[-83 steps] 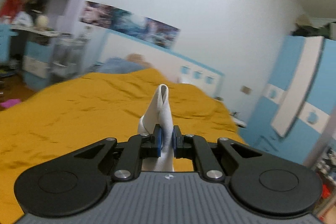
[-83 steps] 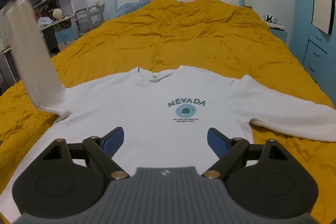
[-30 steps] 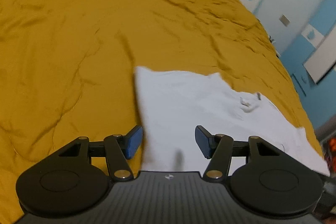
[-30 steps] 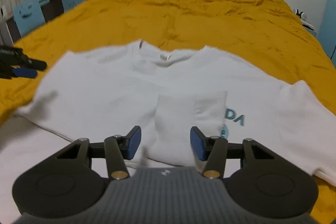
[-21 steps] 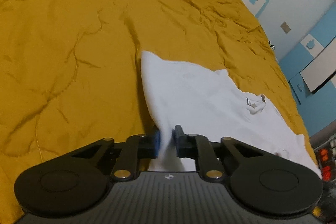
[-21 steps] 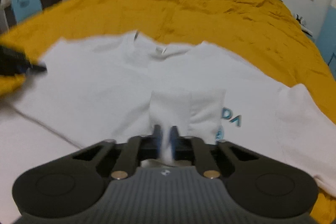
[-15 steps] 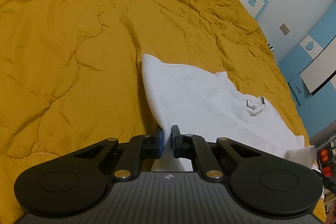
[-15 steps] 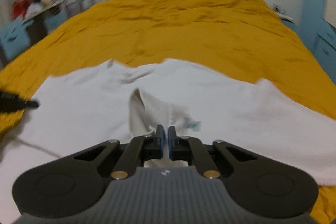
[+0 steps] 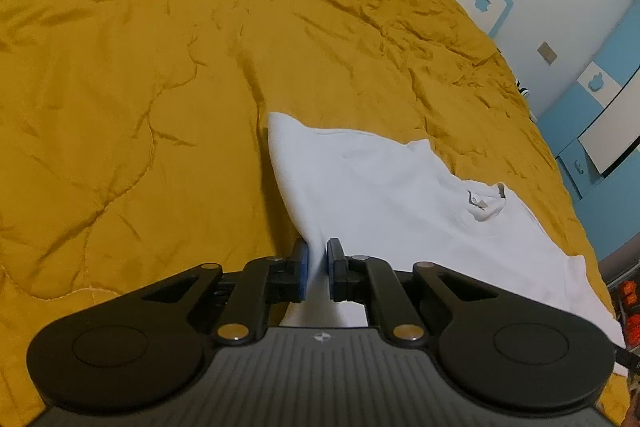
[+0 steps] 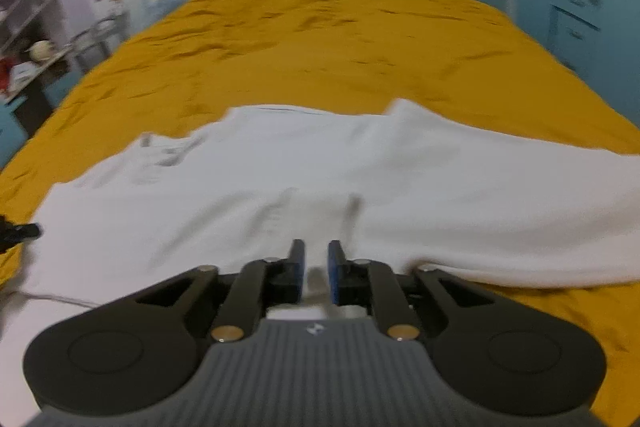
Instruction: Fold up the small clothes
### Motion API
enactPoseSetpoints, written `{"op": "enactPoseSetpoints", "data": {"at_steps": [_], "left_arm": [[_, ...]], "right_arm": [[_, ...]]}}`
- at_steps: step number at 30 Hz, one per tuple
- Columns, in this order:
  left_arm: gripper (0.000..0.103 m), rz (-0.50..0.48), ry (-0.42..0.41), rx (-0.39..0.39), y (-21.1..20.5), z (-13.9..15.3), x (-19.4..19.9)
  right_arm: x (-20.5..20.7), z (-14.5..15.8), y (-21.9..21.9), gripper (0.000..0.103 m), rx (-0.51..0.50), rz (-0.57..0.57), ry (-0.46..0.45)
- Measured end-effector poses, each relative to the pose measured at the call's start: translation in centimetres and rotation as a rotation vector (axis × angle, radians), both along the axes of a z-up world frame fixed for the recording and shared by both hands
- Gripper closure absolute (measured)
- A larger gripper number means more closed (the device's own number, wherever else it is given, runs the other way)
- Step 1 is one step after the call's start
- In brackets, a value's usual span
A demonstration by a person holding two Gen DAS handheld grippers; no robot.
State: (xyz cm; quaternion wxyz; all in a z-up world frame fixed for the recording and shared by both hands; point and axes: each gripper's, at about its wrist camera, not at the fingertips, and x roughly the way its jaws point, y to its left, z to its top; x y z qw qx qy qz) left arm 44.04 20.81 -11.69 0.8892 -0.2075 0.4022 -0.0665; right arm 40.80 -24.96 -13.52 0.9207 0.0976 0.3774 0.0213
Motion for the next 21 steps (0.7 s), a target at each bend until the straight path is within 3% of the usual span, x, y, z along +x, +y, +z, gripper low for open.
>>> {"op": "enactPoseSetpoints", "data": {"at_steps": [2,4,8,10,11,16,21], "left_arm": [[0.094,0.001,0.007,0.018,-0.1,0.0,-0.1],[0.094,0.006,0.014,0.016,0.1,0.2,-0.2],[0.093,-0.001,0.024,0.025,0.0,0.5,-0.7],[0.093,-0.009,0.039,0.039,-0.1,0.1,-0.8],[0.093,-0.009,0.044,0.055,-0.2,-0.1,-0.9],[0.095,-0.001,0.064,0.076,-0.2,-0.8,-0.9],[0.095,0.006,0.087,0.083,0.1,-1.6,-0.7]], "right_arm": [[0.5,-0.2,1.5,0.087,-0.077,0.027,-0.004],[0.8,-0.3,2.5,0.074,-0.135,0.032,0.006],[1.1,-1.2,1.8,0.071,-0.128,0.002,0.061],[1.2,-2.1,1.2,0.082,-0.106,0.007,0.093],[1.1,-2.3,1.1,0.103,-0.113,0.01,0.097],[-0.3,-0.9,0.3,0.103,-0.115,0.024,0.033],[-0.4,-3.1,-0.1,0.103,-0.129,0.028,0.107]]}}
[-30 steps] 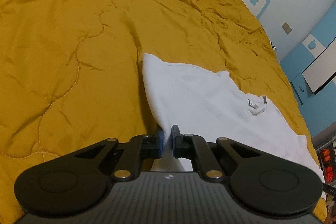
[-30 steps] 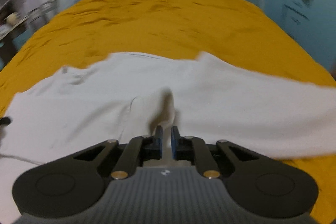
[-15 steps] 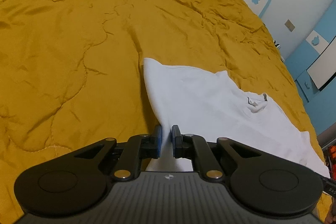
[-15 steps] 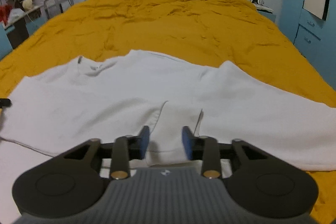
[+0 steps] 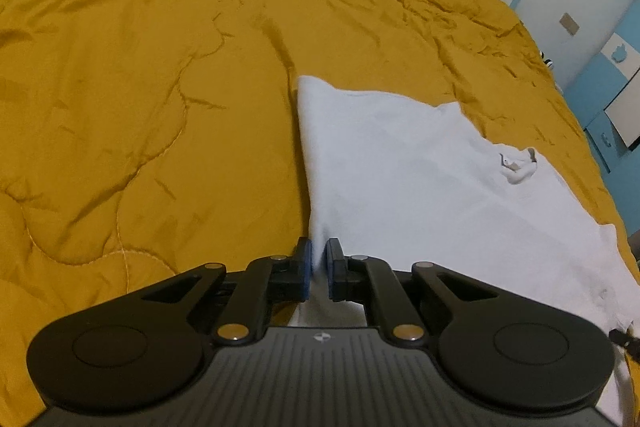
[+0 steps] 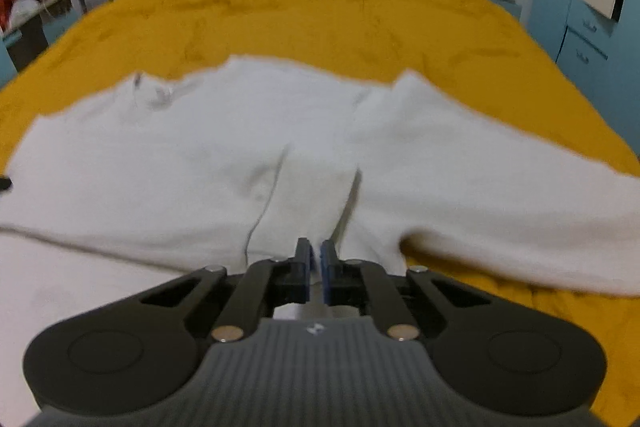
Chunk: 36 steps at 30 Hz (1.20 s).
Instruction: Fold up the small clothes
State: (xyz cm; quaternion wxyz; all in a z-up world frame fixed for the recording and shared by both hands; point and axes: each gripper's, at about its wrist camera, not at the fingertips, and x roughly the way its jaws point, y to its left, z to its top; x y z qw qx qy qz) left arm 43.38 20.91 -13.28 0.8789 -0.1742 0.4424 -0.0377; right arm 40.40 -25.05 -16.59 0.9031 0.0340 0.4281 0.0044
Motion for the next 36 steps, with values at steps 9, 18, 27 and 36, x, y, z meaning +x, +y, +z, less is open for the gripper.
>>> {"op": "enactPoseSetpoints", "data": {"at_steps": [9,18,27,36], "left_arm": [[0.081,-0.026,-0.046,0.063,-0.8,3.4,-1.3],[0.037,-0.08,-0.239,0.237,-6.3,10.2,-4.2],[0.016,-0.152,-0.303,0.283,-12.8,11.4,-4.7],[0.016,-0.139,-0.155,0.307,-16.4,8.2,-2.4]], "right_arm": [[-1.9,3.0,-2.8,0.1,0.025,-0.079,-0.042],[-9.1,8.3,-12.7,0.066,0.119,-0.271,-0.147],[-18.1,7.5,-28.9,0.06,0.317,-0.684,-0.205],[-19.6,1.3,-40.5,0.057,0.621,-0.903,-0.207]]}}
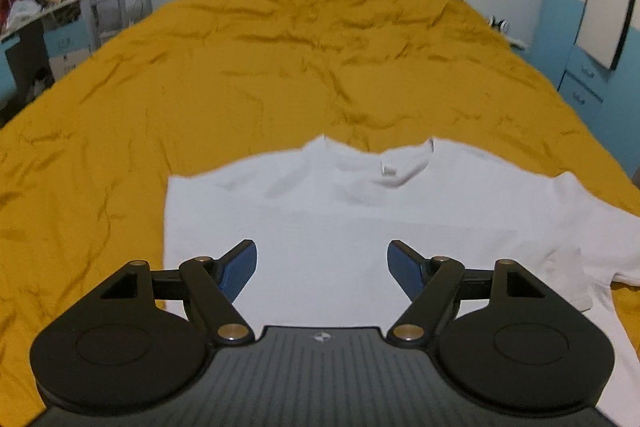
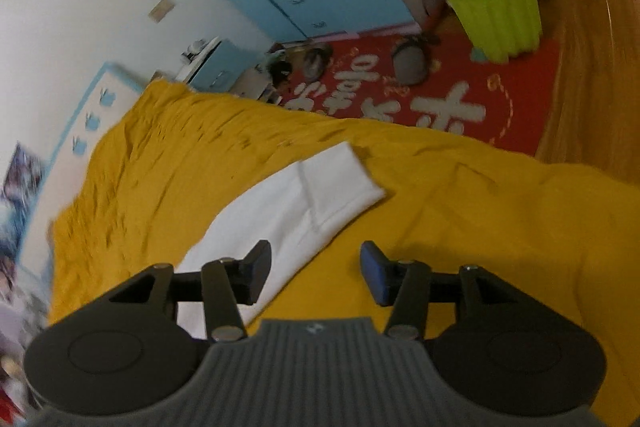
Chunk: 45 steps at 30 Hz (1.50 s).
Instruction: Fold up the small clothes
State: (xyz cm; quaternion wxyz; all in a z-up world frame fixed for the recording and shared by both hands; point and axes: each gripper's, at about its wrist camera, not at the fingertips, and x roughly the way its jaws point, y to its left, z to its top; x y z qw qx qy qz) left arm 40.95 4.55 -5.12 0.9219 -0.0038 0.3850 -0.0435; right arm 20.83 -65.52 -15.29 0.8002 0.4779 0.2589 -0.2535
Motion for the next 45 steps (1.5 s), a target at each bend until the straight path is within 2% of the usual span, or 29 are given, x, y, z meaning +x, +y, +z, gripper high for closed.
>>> {"op": "enactPoseSetpoints", "data": {"at_steps": [4,7,8,9,10,12,14,19,23,26,29,33,36,39,42,45], "left_arm": [[0.016,0.013,0.031,0.017,-0.5,-0.9,-0.1],[0.017,0.025,0.045,0.037,-0.5,-1.2,0.0],[0.017,0.031,0.048,0.039,-0.3,-1.2,0.1],[0.018,0.038,0.051,0.04,0.0,-1.2,0.1],[0.019,0.046,0.054,0.04,0.3,-1.2,0.1],[0.02,0.062,0.059,0.036,1.0,-1.1,0.0],[0.021,0.075,0.057,0.03,1.7,-0.9,-0.2],[0.024,0.1,0.056,0.01,3.7,-0.1,-1.0],[0.025,0.109,0.042,0.012,5.6,0.5,-2.0],[0.025,0.119,0.02,-0.005,7.4,1.1,-3.0],[0.025,0.149,0.006,-0.05,9.7,1.4,-3.8],[0.025,0.175,-0.005,-0.099,12.4,1.8,-4.7],[0.025,0.186,-0.025,-0.118,14.0,2.0,-5.1],[0.025,0.19,-0.035,-0.151,15.5,2.2,-5.1],[0.031,0.173,-0.046,-0.185,16.4,2.4,-5.0],[0.035,0.157,-0.055,-0.222,17.3,2.5,-5.2]], "right_arm": [[1.7,-2.7,-3.0,0.059,0.086,-0.049,-0.005],[2.6,-3.9,-4.3,0.066,0.109,-0.086,-0.013],[2.8,-4.0,-4.5,0.074,0.108,-0.094,-0.013],[3.0,-4.0,-4.8,0.088,0.104,-0.096,-0.015],[3.1,-3.8,-5.0,0.093,0.09,-0.099,-0.015],[3.4,-2.5,-4.7,0.1,0.034,-0.086,-0.022],[3.9,-0.1,-4.1,0.101,-0.06,-0.052,-0.023],[6.4,8.8,0.1,0.101,-0.242,0.067,-0.094],[9.8,17.0,6.6,0.101,-0.362,0.199,-0.191],[12.6,22.9,13.3,0.101,-0.437,0.31,-0.275],[15.7,27.6,20.2,0.101,-0.473,0.428,-0.355],[19.1,31.9,29.9,0.101,-0.502,0.567,-0.437],[20.9,33.1,36.4,0.101,-0.511,0.655,-0.463],[22.4,32.4,42.5,0.101,-0.501,0.726,-0.466],[23.7,30.0,48.7,0.101,-0.48,0.779,-0.437],[25.1,25.9,53.9,0.101,-0.45,0.811,-0.392]]}}
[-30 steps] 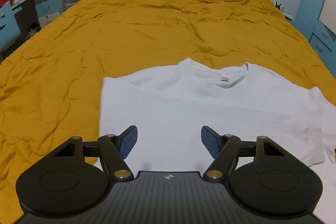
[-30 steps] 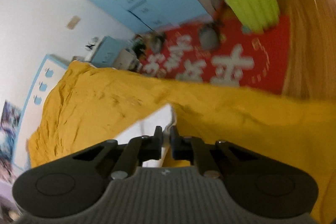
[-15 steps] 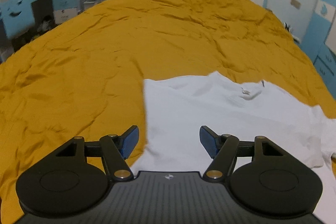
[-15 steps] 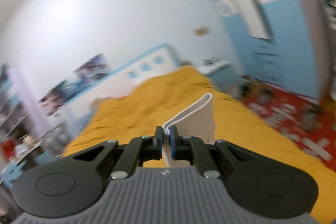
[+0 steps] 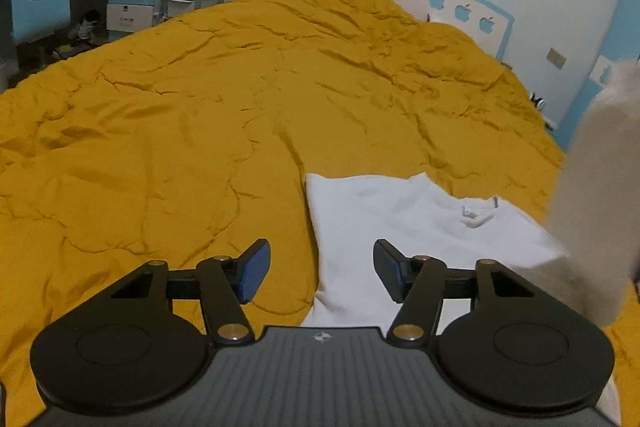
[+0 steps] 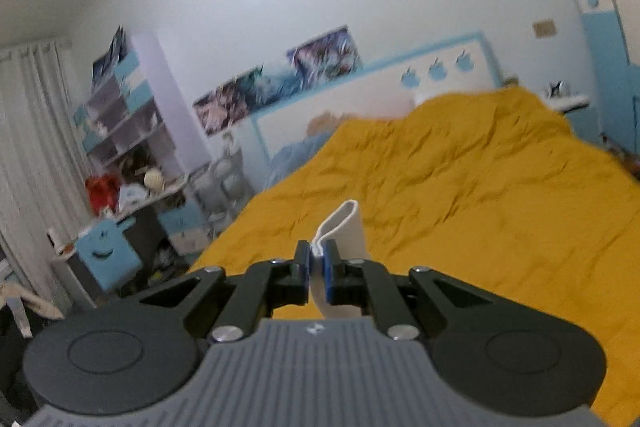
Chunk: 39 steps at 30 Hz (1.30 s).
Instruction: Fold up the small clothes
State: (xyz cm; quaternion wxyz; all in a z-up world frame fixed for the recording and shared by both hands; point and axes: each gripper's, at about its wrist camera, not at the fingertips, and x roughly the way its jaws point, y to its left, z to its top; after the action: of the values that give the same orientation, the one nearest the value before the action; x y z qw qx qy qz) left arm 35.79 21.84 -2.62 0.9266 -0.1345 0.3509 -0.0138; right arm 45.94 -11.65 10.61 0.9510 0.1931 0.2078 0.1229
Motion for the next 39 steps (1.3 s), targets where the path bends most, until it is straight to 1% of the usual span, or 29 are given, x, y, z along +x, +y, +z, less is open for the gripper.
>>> {"op": "enactPoseSetpoints", "data": {"at_steps": [4,7,11,14,16,17,19,20,22,23,24,26,27,30,32,36,38,39], "left_arm": [[0.037,0.001,-0.01,-0.025,1.1,-0.4,-0.1],[0.038,0.007,0.002,-0.045,2.1,-1.1,-0.1],[0.038,0.009,0.017,-0.082,3.4,-2.4,0.1],[0.038,-0.008,0.03,-0.141,4.0,-3.5,0.4],[0.039,-0.022,0.03,-0.177,4.1,-4.1,0.7],[0.039,-0.027,0.029,-0.188,3.9,-4.2,0.9],[0.039,-0.042,0.025,-0.215,3.6,-4.5,1.3],[0.039,-0.05,0.028,-0.23,3.5,-4.6,1.6],[0.039,-0.068,0.027,-0.26,3.0,-4.9,2.2],[0.039,-0.08,0.029,-0.277,2.8,-5.1,2.4],[0.039,-0.091,0.036,-0.3,2.4,-5.3,2.8],[0.039,-0.093,0.05,-0.342,1.8,-5.9,3.4],[0.039,-0.091,0.056,-0.358,1.7,-6.2,3.7],[0.039,-0.09,0.077,-0.395,1.1,-7.1,4.3],[0.039,-0.071,0.095,-0.391,0.9,-7.6,4.8],[0.039,-0.072,0.116,-0.376,0.4,-8.4,5.9],[0.047,-0.077,0.118,-0.35,-0.2,-8.7,6.5],[0.055,-0.083,0.126,-0.324,-0.6,-8.8,6.8]], "right_arm": [[0.8,-6.4,6.1,0.101,0.044,0.026,0.105],[1.3,-11.4,10.8,0.101,0.028,0.064,0.168],[1.9,-17.1,15.1,0.101,0.007,0.128,0.272],[2.4,-21.4,17.1,0.101,0.02,0.188,0.36],[2.7,-23.5,17.7,0.098,0.049,0.228,0.406],[2.7,-24.2,17.7,0.097,0.056,0.243,0.422],[2.9,-24.5,17.5,0.09,0.061,0.27,0.436],[2.7,-24.4,17.1,0.084,0.065,0.281,0.426],[2.4,-23.4,15.8,0.081,0.048,0.291,0.405],[2.2,-23.1,15.0,0.076,0.043,0.289,0.401],[2.1,-22.8,14.0,0.069,0.044,0.291,0.397],[1.0,-21.8,11.3,0.066,0.046,0.304,0.383],[0.4,-21.4,10.0,0.065,0.03,0.299,0.374],[-1.0,-20.5,5.6,0.064,0.019,0.26,0.372],[-2.2,-20.5,2.5,0.064,0.001,0.22,0.377],[-5.4,-21.2,-4.2,0.064,-0.09,0.093,0.383],[-7.1,-21.9,-7.2,0.064,-0.141,0.026,0.394],[-8.1,-22.2,-8.6,0.064,-0.174,-0.002,0.397]]}}
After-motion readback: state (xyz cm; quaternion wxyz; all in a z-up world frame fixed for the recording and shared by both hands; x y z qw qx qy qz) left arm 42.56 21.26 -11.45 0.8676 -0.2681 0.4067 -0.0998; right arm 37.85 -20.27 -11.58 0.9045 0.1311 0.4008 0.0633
